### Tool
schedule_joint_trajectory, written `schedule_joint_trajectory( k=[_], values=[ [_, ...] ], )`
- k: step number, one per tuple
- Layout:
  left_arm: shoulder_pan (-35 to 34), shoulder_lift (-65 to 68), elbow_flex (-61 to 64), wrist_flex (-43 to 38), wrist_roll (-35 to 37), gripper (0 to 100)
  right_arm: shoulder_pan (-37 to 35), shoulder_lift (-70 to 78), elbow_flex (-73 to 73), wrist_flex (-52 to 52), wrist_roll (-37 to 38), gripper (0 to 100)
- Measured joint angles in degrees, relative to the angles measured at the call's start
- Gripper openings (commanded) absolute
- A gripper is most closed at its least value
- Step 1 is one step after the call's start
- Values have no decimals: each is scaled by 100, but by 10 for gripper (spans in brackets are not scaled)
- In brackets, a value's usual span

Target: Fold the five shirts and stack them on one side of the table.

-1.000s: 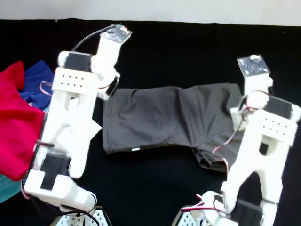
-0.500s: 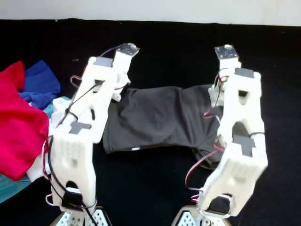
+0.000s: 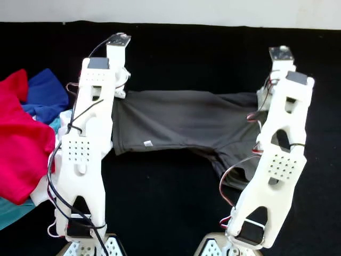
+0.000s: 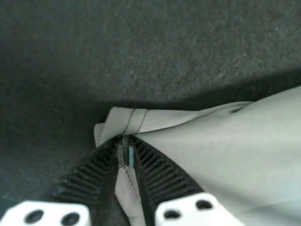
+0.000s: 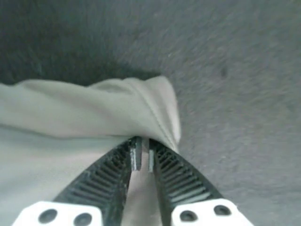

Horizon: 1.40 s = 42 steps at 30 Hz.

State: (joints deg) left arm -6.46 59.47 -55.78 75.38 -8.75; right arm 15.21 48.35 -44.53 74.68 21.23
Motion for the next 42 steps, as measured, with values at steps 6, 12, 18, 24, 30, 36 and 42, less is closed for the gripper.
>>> schedule_joint_trajectory(
  k=[6,12,18,24,30,36,42],
  values=[
    [-88,53,-1064,1037,-18,9,0,9,-1275,1081,0,44],
    [0,44,-2330,2418,-18,9,0,9,-2637,2321,0,44],
    [229,-527,-1644,2629,-9,9,18,0,-3464,2558,0,44],
    [176,-2497,1556,2435,-149,9,114,-70,-3552,2576,0,44],
    [-879,-3807,5055,914,-914,9,97,-1398,-2664,2576,0,44],
    [-1749,-4026,6778,-123,-1574,9,35,-3420,-554,2576,0,44],
    [-3077,-4141,6892,-862,-2110,9,-70,-5503,2075,2576,0,44]
  ],
)
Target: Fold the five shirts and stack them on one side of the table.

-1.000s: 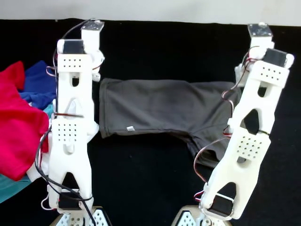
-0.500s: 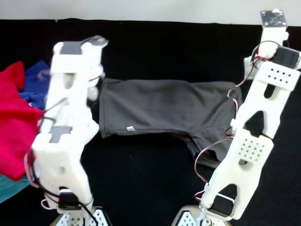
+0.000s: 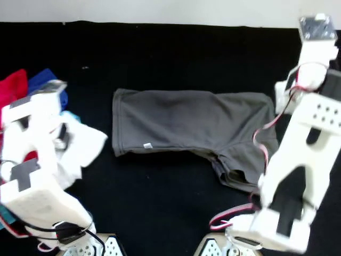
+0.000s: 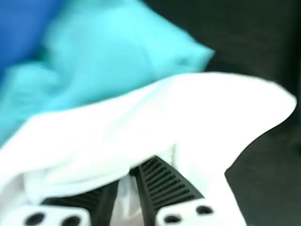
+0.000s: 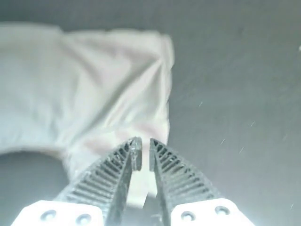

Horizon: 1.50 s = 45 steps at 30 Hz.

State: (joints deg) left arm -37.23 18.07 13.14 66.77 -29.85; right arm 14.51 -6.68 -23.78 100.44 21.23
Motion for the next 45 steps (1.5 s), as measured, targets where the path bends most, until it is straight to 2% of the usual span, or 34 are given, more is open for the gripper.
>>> schedule_joint_trajectory(
  k=[3,6,10,13,17,20,24,27,31,36,40,45],
  values=[
    [-607,0,-114,-123,-79,9,-141,-809,1204,-35,0,44],
    [-958,0,-378,123,-9,9,-220,-1486,2286,-475,0,44],
    [-1029,9,-1081,1108,545,9,-352,-2101,3613,-1002,0,44],
    [-888,9,-1802,1969,642,9,-431,-2356,4484,-1345,0,44],
    [-413,9,-3024,3033,695,9,-431,-2409,5301,-1890,0,44],
    [141,-35,-3613,3341,791,9,-431,-2409,5662,-2171,0,44],
    [1108,-404,-3455,3402,958,9,-431,-2409,5855,-2259,0,44],
    [2066,-809,-2760,3402,1037,9,-448,-2409,5855,-2268,0,44],
    [3147,-1266,-1371,2857,1240,9,-457,-2409,5908,-2268,0,44],
    [3798,-1424,492,1301,1266,9,-457,-2409,5943,-2277,0,44],
    [3736,-1424,1468,132,1266,9,-457,-2418,6198,-2277,0,44],
    [3103,-1424,1829,-659,923,9,-466,-2426,6664,-2831,0,44]
  ],
)
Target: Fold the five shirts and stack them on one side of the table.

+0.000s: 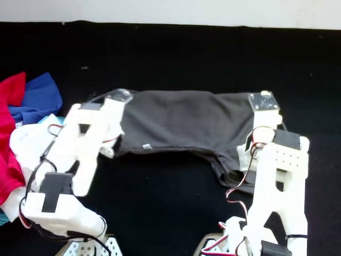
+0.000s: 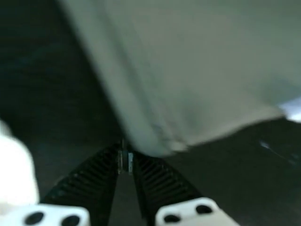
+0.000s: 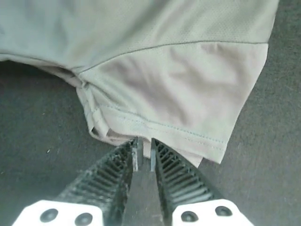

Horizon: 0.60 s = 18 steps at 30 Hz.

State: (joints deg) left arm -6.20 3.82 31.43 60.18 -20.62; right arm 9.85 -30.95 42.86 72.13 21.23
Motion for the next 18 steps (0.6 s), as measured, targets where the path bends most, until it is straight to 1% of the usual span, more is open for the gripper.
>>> schedule_joint_trajectory(
  k=[2,6,8,10,14,16,18],
  values=[
    [-211,-9,26,-237,-53,9,0,0,273,-316,0,44],
    [-281,-18,26,-387,-88,9,0,0,738,-835,0,44],
    [-281,-88,9,-378,-88,9,0,0,809,-941,0,44],
    [-273,-211,-176,-53,-35,9,0,0,809,-976,0,44],
    [176,-440,-712,818,431,9,0,0,818,-1002,0,44],
    [527,-457,-809,949,589,9,0,0,818,-1011,0,44],
    [765,-431,-835,888,774,9,0,0,818,-1029,0,44]
  ],
)
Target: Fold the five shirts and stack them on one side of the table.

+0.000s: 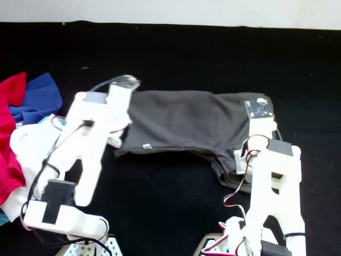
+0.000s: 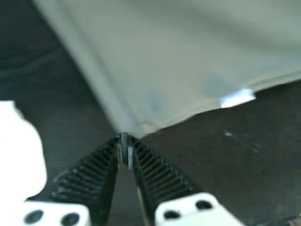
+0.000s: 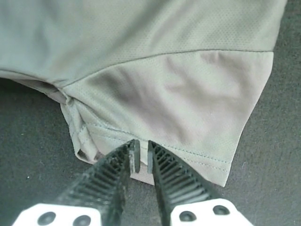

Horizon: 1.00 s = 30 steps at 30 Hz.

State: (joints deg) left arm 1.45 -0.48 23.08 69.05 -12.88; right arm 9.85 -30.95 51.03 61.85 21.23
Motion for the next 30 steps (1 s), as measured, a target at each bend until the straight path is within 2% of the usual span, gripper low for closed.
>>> schedule_joint_trajectory(
  k=[5,9,17,22,26,30],
  values=[
    [70,782,-97,-554,229,9,0,0,53,0,0,44],
    [-185,1371,-149,-844,237,9,0,0,53,0,0,44],
    [-818,1574,-501,-870,255,9,-9,0,202,-308,0,44],
    [-1169,1609,-835,-879,-18,9,-9,0,325,-536,-9,44],
    [-1125,1618,-1284,-316,-44,9,105,-53,211,-422,-9,44],
    [-1055,1618,-2048,501,18,9,220,-53,-545,185,-9,44]
  ],
)
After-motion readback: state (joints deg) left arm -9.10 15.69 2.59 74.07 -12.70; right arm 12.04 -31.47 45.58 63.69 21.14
